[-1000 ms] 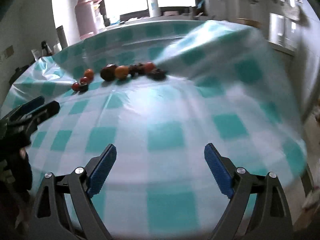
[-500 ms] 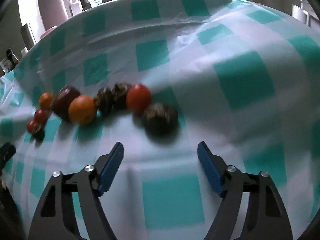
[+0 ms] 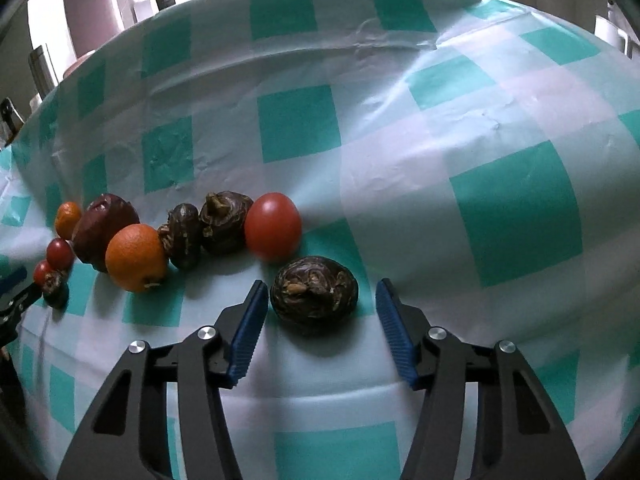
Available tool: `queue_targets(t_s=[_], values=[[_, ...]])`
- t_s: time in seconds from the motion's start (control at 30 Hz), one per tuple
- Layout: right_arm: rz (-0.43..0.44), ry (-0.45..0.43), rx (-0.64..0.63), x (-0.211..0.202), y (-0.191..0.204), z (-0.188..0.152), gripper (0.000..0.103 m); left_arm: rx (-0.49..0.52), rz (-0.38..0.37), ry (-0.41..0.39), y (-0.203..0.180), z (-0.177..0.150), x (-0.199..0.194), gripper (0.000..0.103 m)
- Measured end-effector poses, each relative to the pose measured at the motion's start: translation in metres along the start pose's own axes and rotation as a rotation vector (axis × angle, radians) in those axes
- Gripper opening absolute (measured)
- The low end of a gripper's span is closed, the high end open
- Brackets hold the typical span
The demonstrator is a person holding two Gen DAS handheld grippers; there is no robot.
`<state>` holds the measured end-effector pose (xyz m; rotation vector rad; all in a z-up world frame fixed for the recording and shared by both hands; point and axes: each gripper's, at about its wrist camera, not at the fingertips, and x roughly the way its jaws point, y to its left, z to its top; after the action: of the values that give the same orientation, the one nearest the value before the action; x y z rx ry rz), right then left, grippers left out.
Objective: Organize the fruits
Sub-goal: 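Grasp the dark brown shrivelled fruit with the right gripper while the left gripper grasps a red tomato, then carry both fruits down into the white bin and open both grippers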
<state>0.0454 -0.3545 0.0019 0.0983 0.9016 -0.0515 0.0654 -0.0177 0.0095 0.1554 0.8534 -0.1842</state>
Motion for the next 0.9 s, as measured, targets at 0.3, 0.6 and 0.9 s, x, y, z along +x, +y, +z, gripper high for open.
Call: queue_targets(t_s=[0.3, 0.6, 0.9], values=[[-0.017, -0.001, -0.061, 0.003, 0.012, 0.001, 0.043, -0.037, -0.072, 0.031, 0.004, 0.002, 0.009, 0.035], [0.008, -0.008, -0.034, -0.012, 0.006, -0.013, 0.042, -0.180, -0.087, -0.074, 0.001, -0.029, -0.042, 0.034], [0.133, -0.095, -0.053, -0.130, 0.024, -0.119, 0.042, -0.129, -0.113, -0.175, -0.061, -0.093, -0.125, 0.034]])
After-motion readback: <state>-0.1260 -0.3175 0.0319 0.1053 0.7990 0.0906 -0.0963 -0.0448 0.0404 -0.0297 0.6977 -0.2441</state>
